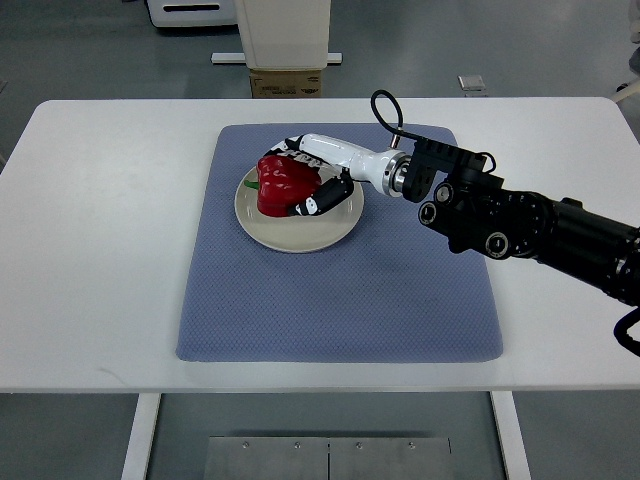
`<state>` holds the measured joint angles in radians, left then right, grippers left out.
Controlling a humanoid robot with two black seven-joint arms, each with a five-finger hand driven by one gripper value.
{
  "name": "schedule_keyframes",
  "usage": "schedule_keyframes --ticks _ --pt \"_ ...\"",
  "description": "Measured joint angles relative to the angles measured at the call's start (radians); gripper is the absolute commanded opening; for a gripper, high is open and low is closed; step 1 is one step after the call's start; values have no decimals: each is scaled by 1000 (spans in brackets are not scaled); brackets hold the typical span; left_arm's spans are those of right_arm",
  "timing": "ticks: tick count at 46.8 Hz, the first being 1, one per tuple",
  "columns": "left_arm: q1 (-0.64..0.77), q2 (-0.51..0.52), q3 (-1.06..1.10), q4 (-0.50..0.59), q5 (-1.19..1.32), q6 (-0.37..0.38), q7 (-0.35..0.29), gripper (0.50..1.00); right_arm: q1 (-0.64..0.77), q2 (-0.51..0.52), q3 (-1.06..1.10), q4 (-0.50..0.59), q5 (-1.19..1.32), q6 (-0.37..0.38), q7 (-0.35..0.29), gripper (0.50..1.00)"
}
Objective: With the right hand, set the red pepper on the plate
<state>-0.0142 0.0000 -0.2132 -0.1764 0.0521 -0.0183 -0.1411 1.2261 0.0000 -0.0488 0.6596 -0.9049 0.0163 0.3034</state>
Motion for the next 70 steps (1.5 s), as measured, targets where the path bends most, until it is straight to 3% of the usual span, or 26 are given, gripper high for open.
schedule_keyframes --ticks 11,15,25,26,47,58,70 --pt "0 0 0 0 0 0 0 1000 -18 0 -1 -1 -2 -1 -9 504" --pt "0 0 0 0 0 0 0 1000 -23 0 -2 -2 -2 -1 -9 616" --pt "0 0 0 0 0 0 0 1000 -33 0 -2 -3 -2 -1 -9 966" --pt "0 0 0 0 0 0 0 1000 -34 0 -2 -3 -2 -1 -9 981" --pt "0 0 0 0 0 0 0 1000 -38 0 2 -9 1 -7 -6 998" --pt "0 0 0 0 0 0 0 1000 -33 0 104 -12 7 -33 -13 996" --pt "0 0 0 0 0 0 0 1000 -59 0 289 -13 25 -32 -106 993"
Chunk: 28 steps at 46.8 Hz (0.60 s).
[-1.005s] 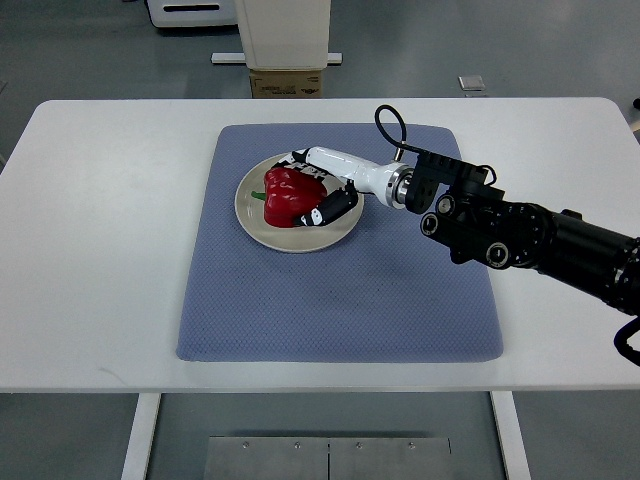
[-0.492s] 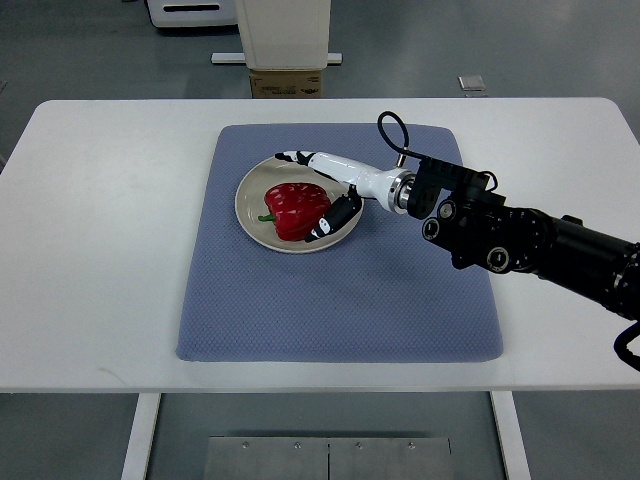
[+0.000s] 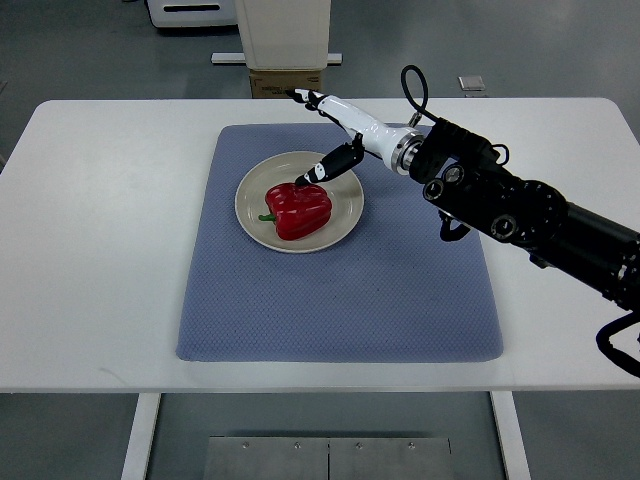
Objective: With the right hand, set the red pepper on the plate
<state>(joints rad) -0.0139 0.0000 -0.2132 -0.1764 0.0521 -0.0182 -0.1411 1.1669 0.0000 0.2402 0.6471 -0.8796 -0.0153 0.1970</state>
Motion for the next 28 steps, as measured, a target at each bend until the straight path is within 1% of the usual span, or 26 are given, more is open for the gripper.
schedule_keyframes --ticks 16,28 --pt "0 0 0 0 0 0 0 1000 -88 0 346 0 3 0 -108 991" --pt "0 0 0 0 0 0 0 1000 -158 0 597 -8 2 -4 -153 993"
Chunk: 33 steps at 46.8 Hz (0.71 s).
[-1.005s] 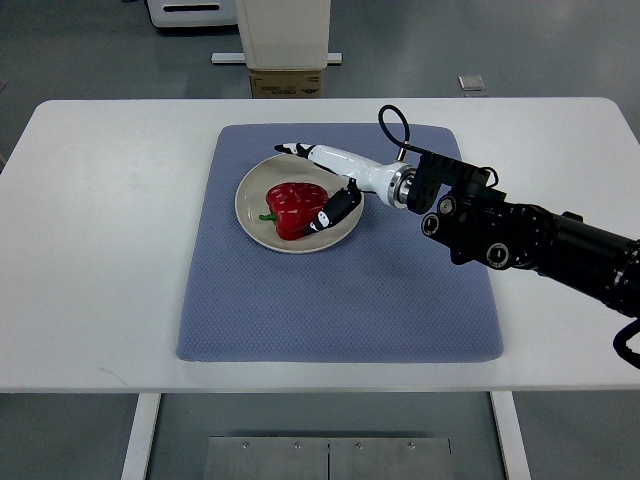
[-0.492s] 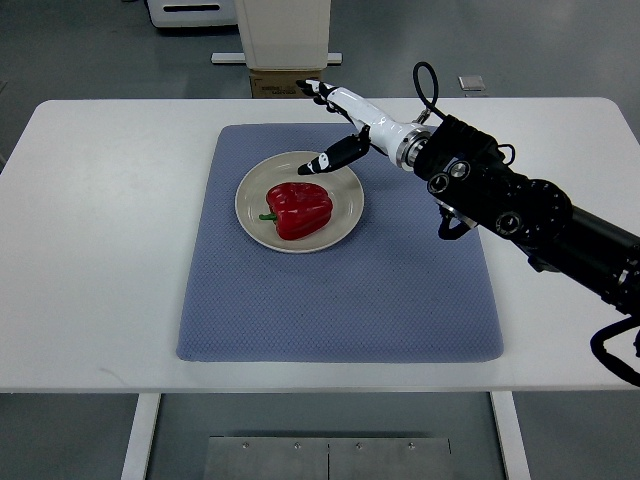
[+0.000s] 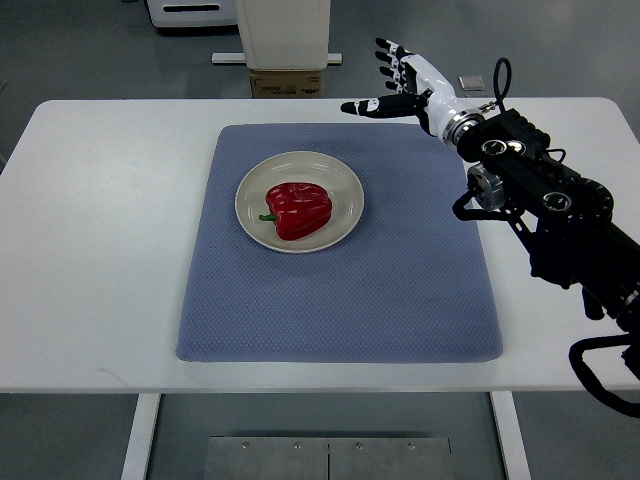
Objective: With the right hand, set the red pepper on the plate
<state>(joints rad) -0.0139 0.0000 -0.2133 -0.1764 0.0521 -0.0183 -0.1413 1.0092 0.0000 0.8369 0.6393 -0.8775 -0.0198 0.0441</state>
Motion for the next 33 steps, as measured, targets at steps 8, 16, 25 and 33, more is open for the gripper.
schedule_keyframes --ticks 8,16,25,33 --pt "0 0 0 0 0 0 0 1000 -46 0 137 -12 0 -2 -1 995" --pt "0 0 0 0 0 0 0 1000 -74 0 270 -30 1 -2 -1 1000" --pt "0 0 0 0 0 0 0 1000 -105 0 356 -29 14 -30 9 1000" --pt "0 0 0 0 0 0 0 1000 -126 0 429 -15 34 -31 10 1000"
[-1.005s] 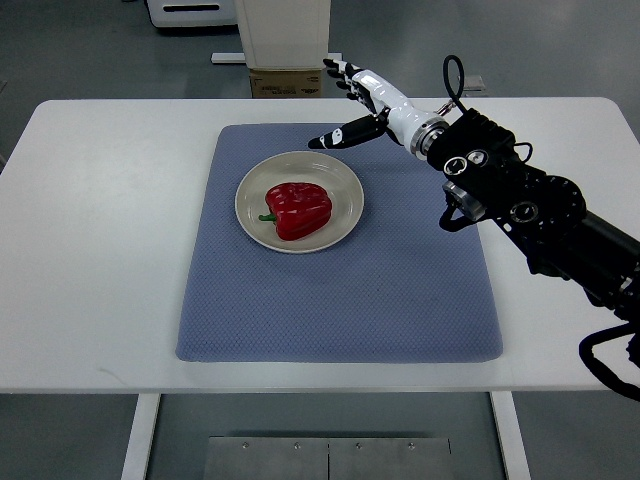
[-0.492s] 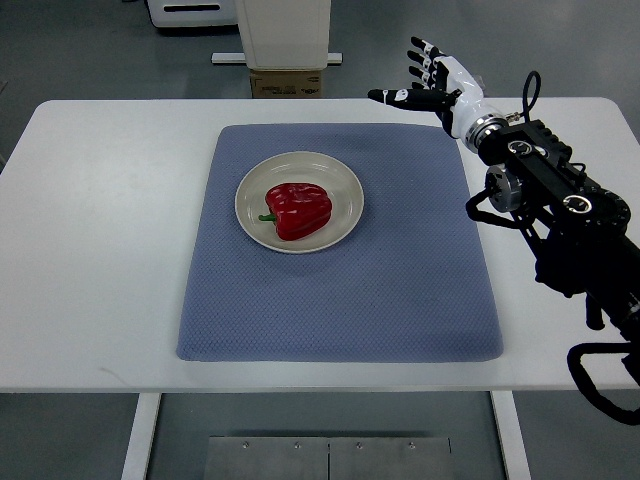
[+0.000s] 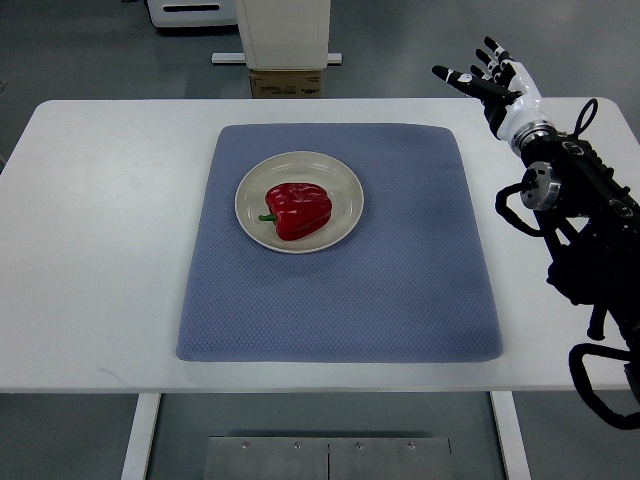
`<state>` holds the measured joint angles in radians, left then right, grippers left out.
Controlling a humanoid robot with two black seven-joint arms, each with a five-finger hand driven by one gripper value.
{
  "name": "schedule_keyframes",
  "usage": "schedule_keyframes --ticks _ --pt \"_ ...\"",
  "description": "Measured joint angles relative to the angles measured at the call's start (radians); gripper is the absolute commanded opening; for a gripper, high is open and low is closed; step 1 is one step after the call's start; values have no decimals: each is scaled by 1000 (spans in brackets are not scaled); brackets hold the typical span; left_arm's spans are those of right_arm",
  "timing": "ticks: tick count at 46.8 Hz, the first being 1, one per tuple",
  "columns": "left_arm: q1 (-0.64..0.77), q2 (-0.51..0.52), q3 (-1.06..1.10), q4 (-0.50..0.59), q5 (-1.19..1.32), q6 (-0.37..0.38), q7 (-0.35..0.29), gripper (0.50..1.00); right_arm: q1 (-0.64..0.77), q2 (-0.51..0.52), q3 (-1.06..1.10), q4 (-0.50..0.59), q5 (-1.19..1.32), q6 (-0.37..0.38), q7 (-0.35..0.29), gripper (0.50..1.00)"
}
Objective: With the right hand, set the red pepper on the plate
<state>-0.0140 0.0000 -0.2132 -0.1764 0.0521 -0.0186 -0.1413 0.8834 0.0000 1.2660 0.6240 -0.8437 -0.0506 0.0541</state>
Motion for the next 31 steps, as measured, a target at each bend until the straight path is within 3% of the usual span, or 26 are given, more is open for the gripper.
schedule_keyframes --ticks 31 --pt "0 0 0 0 0 0 0 1000 -107 0 24 98 185 1 -1 1000"
